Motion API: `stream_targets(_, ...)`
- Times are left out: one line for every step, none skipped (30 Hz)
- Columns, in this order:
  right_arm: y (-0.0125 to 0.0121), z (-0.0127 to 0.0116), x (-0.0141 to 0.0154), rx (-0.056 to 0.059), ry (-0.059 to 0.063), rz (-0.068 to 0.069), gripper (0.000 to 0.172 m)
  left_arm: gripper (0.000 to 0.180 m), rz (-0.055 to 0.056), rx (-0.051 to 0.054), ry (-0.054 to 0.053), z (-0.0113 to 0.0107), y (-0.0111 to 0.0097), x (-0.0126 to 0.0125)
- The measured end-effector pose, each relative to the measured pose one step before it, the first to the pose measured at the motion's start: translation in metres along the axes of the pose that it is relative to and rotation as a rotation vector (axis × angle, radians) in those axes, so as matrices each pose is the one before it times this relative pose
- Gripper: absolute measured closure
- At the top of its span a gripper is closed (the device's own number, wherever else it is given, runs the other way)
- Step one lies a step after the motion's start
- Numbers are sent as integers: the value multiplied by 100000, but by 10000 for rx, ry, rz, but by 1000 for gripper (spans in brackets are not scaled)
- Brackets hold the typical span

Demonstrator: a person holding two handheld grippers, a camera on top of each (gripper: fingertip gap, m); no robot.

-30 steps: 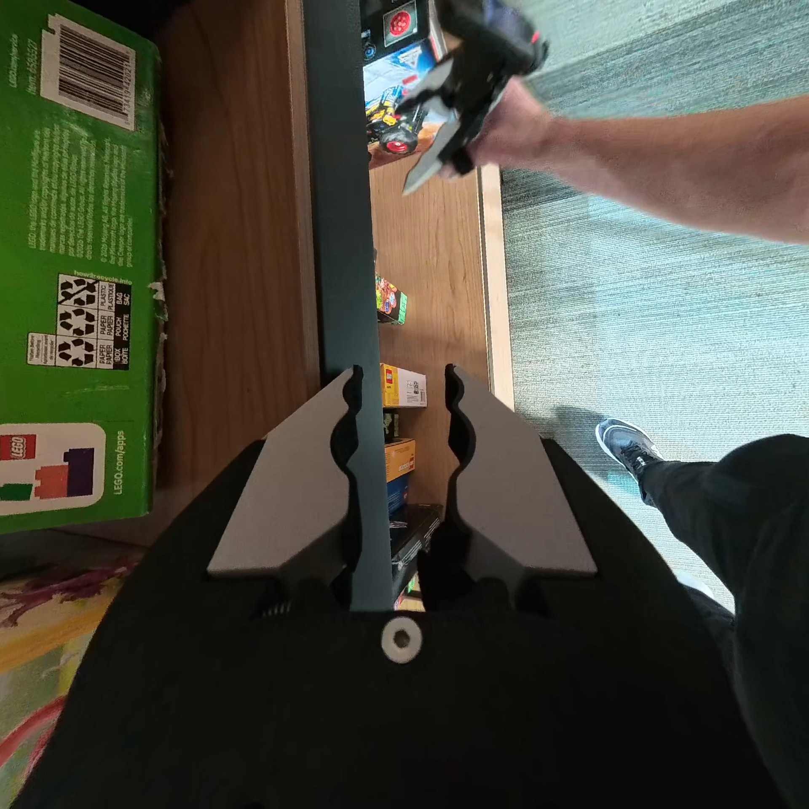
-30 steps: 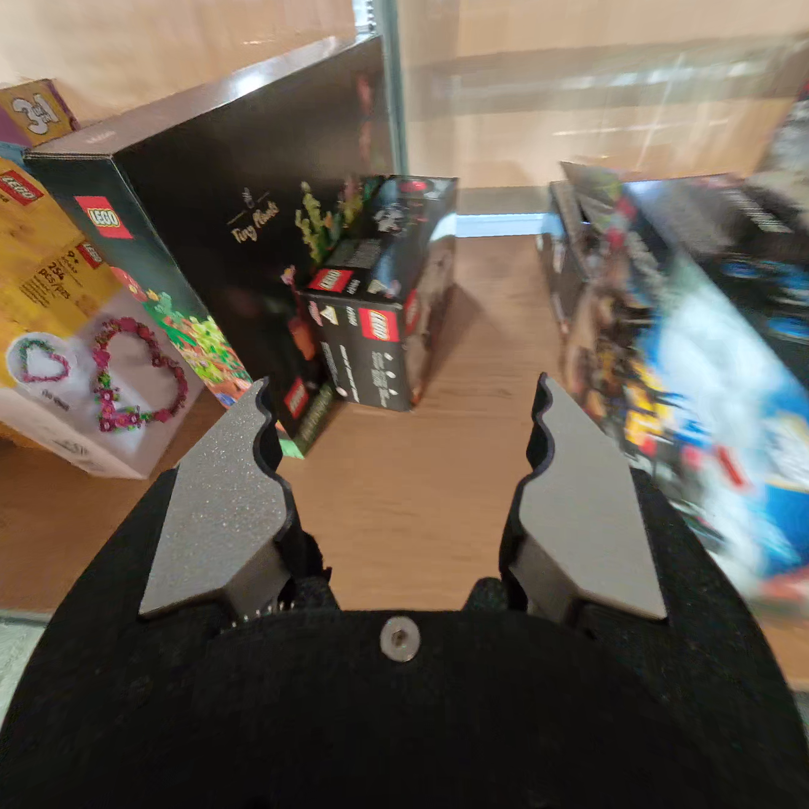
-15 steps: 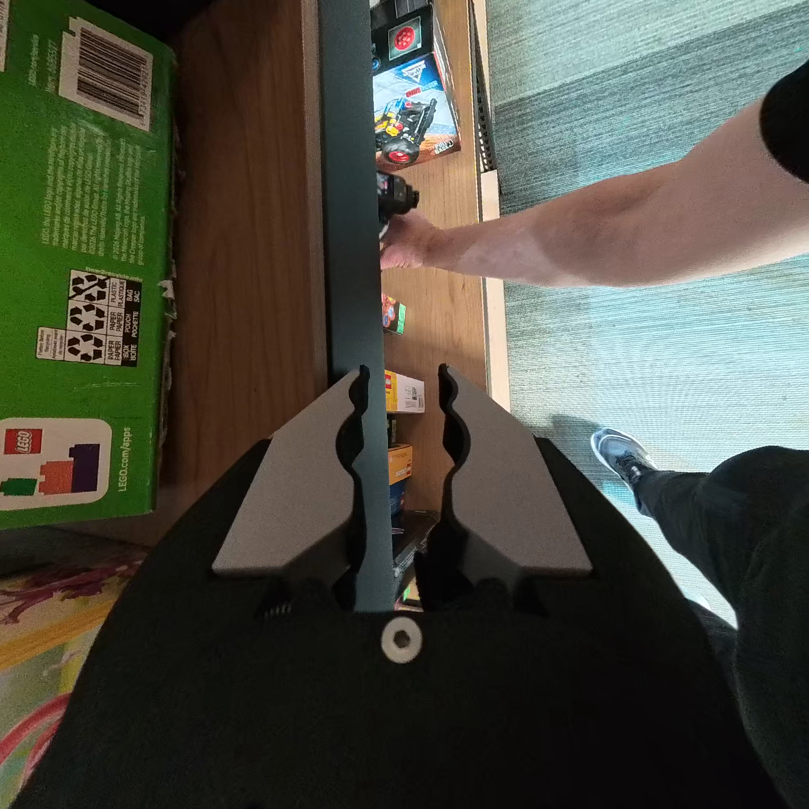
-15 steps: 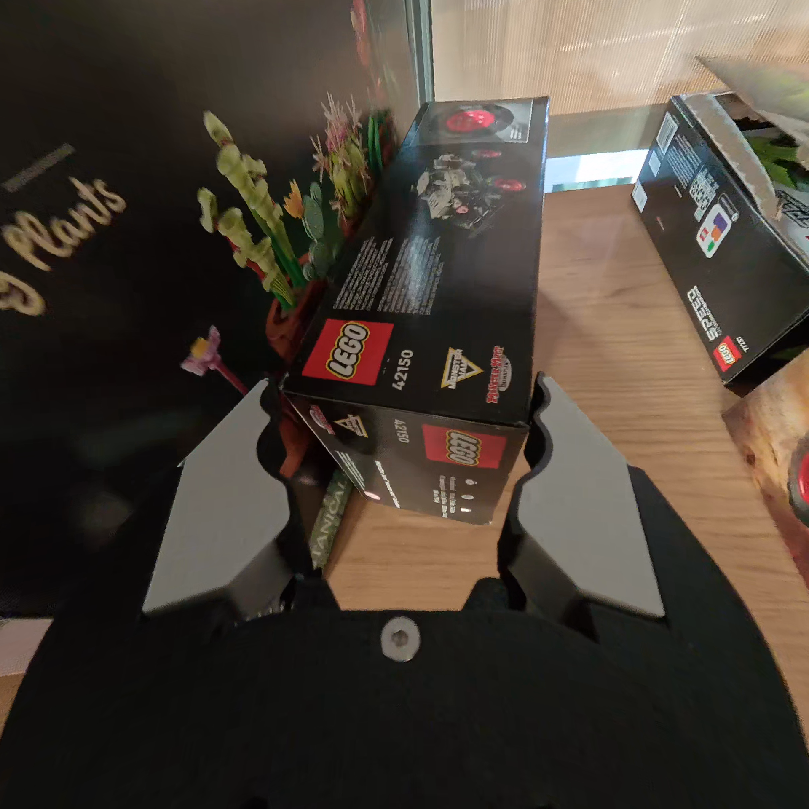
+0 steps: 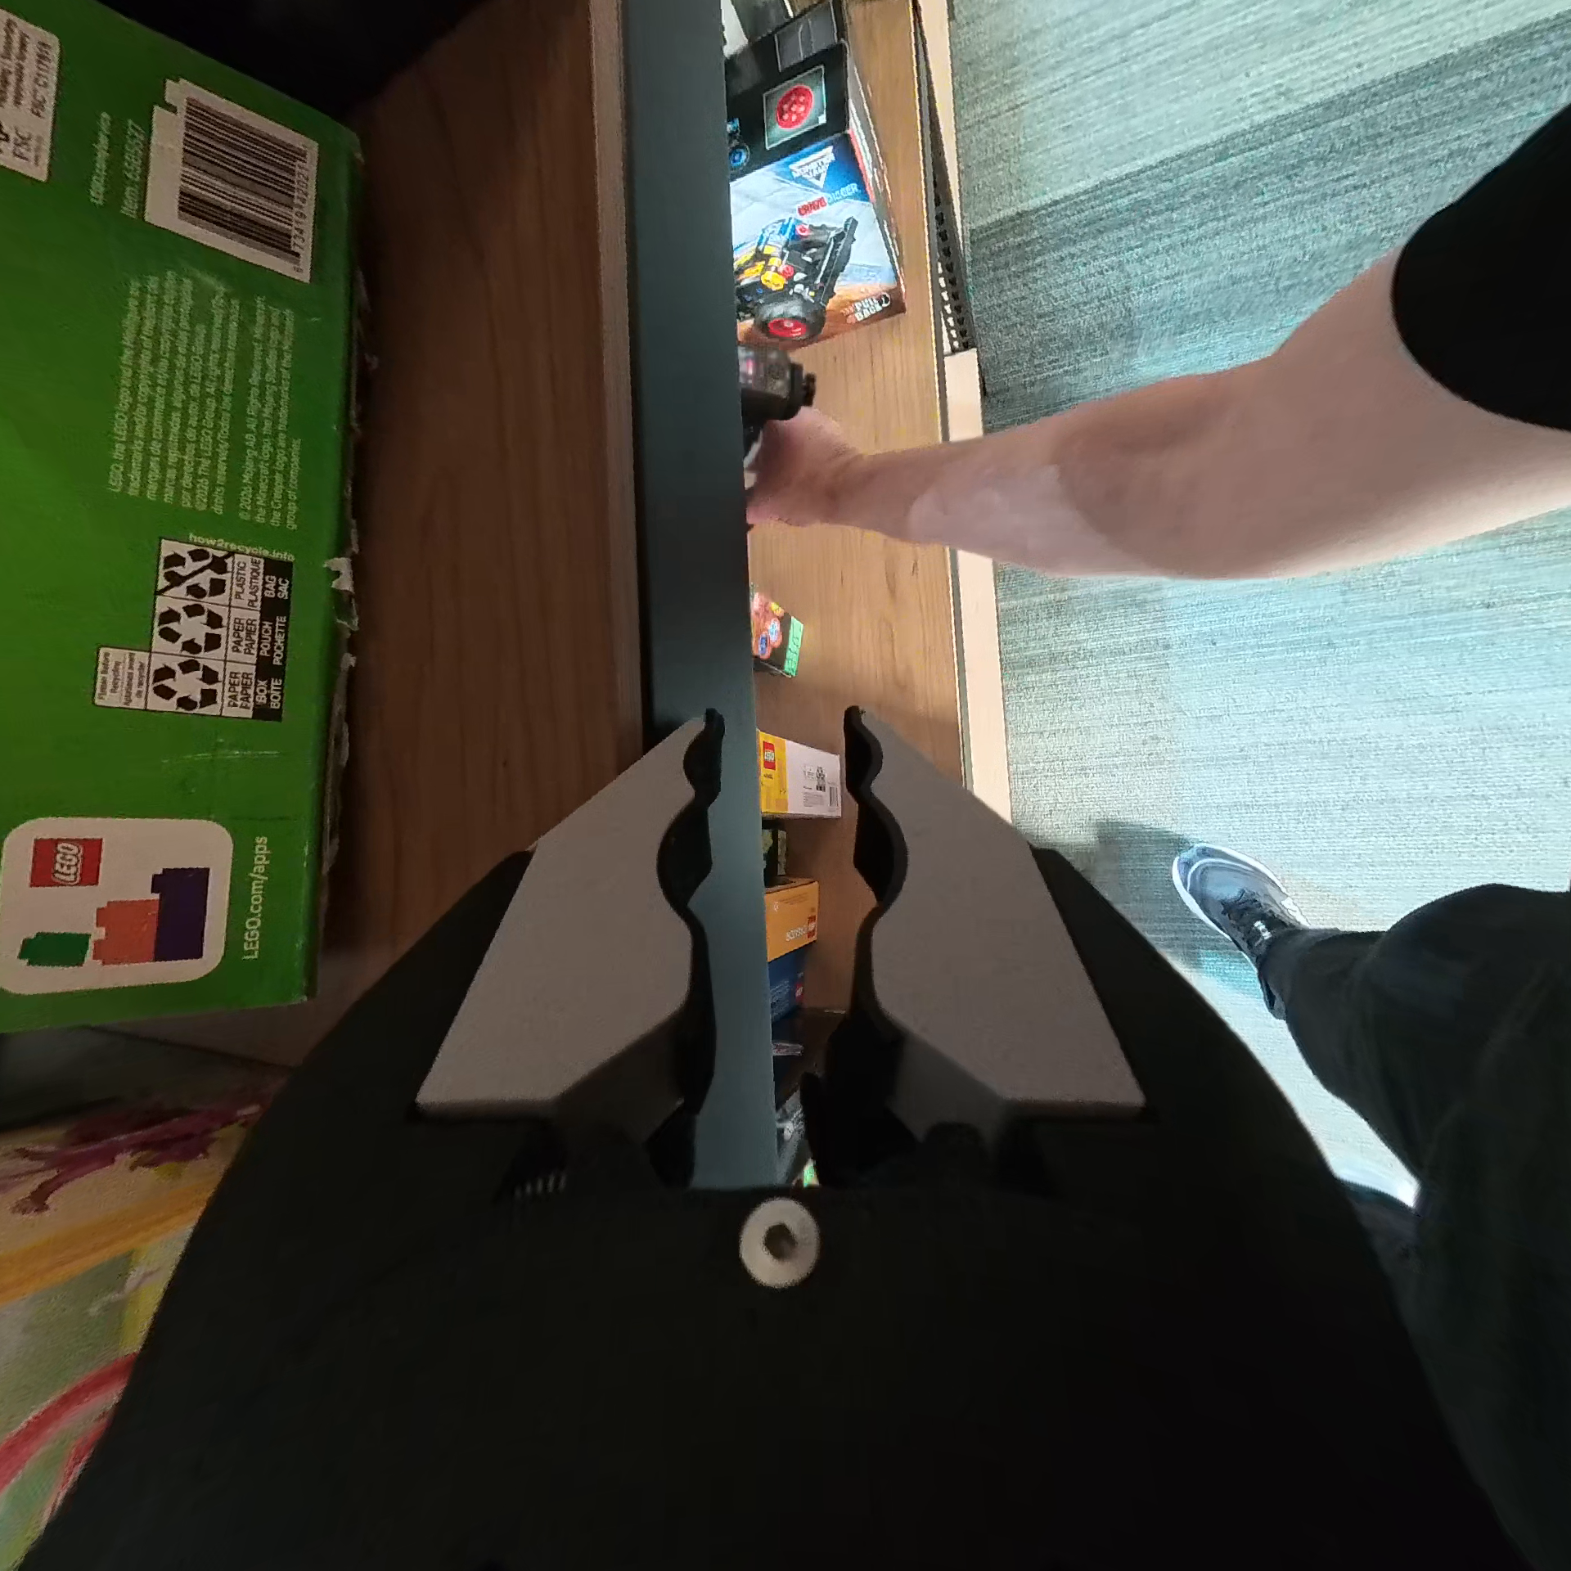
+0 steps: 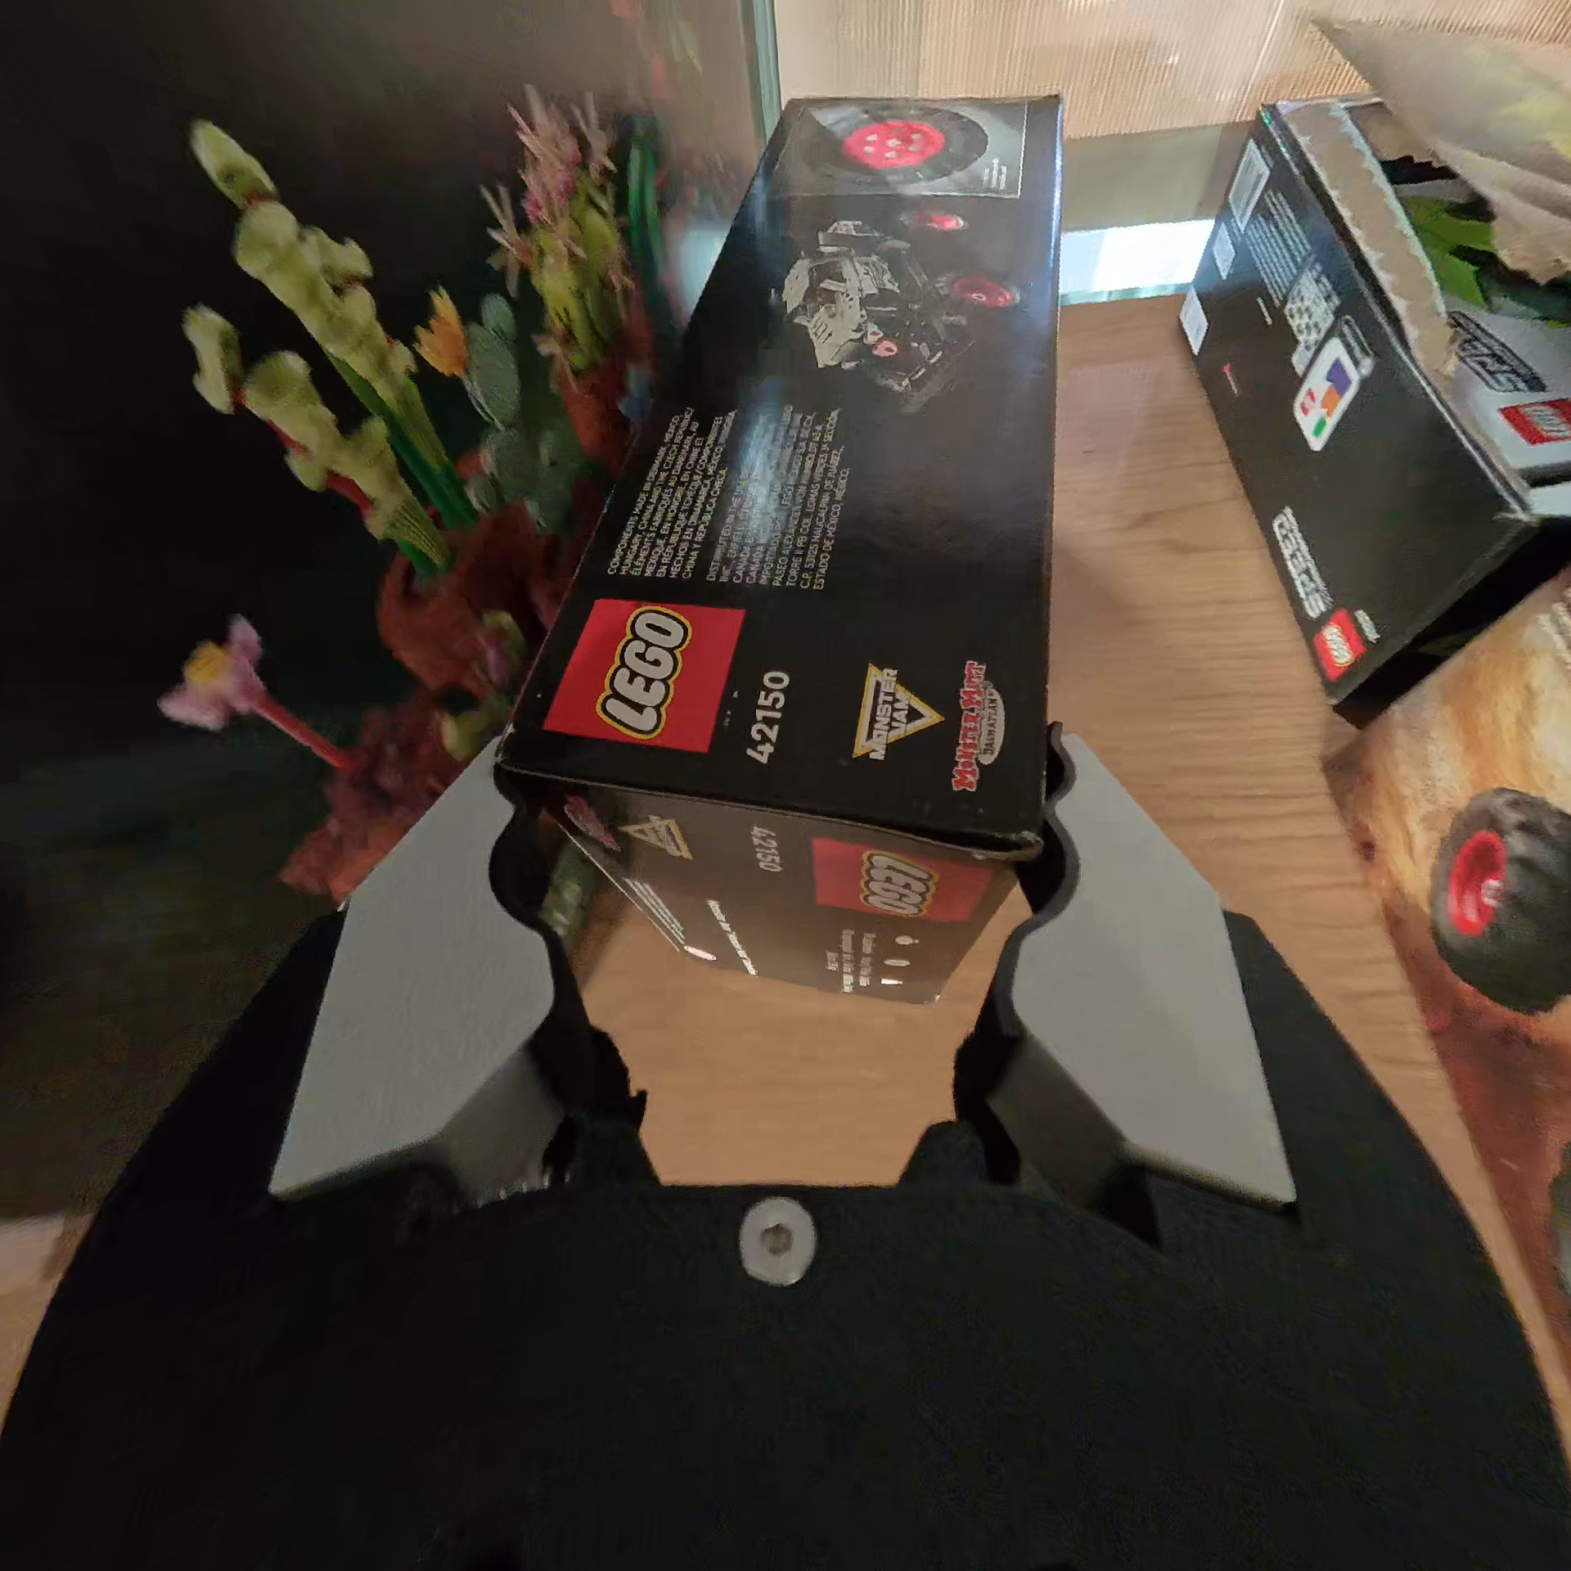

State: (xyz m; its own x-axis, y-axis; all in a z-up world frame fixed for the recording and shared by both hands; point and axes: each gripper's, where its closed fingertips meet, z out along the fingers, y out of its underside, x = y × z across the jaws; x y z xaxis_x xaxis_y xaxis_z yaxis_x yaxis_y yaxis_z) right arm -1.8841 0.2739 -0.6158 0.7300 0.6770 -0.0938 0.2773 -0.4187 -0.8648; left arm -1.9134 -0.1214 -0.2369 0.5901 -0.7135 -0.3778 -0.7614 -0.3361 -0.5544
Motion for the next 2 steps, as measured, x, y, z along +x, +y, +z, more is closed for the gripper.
stream_targets(341,-693,518,-103,-65,-31,58,154,-34,67,26,-40,-74,-10)
stream_targets(447,-839,552,-124,-125,-107,58,154,-32,46,40,-33,-54,4)
